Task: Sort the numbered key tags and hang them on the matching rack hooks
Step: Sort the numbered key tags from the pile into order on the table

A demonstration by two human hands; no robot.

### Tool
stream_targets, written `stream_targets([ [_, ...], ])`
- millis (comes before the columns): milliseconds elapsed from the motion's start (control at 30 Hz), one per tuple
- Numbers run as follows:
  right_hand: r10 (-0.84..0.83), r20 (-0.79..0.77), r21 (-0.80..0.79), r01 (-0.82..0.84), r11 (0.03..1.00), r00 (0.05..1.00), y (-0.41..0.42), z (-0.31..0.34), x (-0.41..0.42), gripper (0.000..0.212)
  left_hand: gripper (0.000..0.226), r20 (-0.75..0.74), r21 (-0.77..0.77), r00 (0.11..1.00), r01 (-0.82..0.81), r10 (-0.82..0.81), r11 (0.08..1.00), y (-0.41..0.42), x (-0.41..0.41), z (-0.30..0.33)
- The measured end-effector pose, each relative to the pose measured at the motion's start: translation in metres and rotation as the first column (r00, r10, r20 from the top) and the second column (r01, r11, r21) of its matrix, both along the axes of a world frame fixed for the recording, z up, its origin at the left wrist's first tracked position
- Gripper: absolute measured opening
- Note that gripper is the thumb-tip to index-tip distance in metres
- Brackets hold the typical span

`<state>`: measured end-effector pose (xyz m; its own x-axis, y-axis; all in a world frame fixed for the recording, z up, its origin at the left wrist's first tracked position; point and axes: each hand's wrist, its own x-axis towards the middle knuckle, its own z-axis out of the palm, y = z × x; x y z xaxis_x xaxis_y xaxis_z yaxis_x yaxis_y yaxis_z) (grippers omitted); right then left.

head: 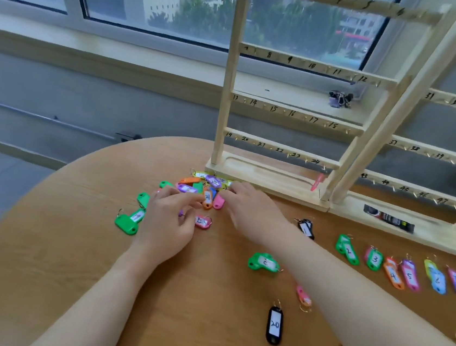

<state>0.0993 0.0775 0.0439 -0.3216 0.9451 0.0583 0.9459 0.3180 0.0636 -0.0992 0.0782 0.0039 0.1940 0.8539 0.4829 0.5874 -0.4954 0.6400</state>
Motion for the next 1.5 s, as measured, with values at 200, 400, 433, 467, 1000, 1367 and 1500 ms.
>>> stream_targets([
  [200, 0.133, 0.221, -0.046, -0.126, 0.991, 0.966, 0.029, 0.009, -0.004, 0.032, 0.019, -0.172, 0.023, 0.984, -0.041, 0.045, 0.999, 0.006, -0.001, -0.005],
  [400, 0.169, 0.242, -0.007, -0.173, 0.985, 0.955, 0.042, 0.006, 0.0, 0.023, 0.032, -0.307, 0.003, 0.952, -0.011, 0.011, 1.0, 0.006, 0.0, -0.011],
  [433, 0.166, 0.254, 0.001, -0.172, 0.985, 0.953, 0.042, 0.006, 0.0, 0.022, 0.033, -0.317, 0.004, 0.948, -0.01, 0.01, 1.0, 0.005, -0.001, -0.011],
  [467, 0.162, 0.256, 0.002, -0.168, 0.986, 0.953, 0.041, 0.006, 0.001, 0.022, 0.033, -0.331, 0.008, 0.944, -0.007, 0.01, 1.0, 0.005, -0.003, -0.01],
  [1000, -0.454, -0.691, -0.533, 0.027, 0.845, 0.562, -0.023, 0.019, 0.025, 0.025, 0.017, 0.207, -0.267, 0.971, 0.174, -0.119, 0.948, 0.0, -0.001, 0.008],
  [1367, -0.521, -0.724, -0.542, 0.095, 0.835, 0.452, -0.068, 0.034, 0.053, 0.02, 0.026, 0.538, -0.353, 0.829, 0.386, -0.152, 0.852, -0.021, 0.011, 0.02],
  [1500, -0.558, -0.745, -0.568, 0.091, 0.818, 0.366, -0.093, 0.039, 0.063, 0.022, 0.025, 0.537, -0.352, 0.826, 0.405, -0.172, 0.844, -0.031, 0.019, 0.024],
])
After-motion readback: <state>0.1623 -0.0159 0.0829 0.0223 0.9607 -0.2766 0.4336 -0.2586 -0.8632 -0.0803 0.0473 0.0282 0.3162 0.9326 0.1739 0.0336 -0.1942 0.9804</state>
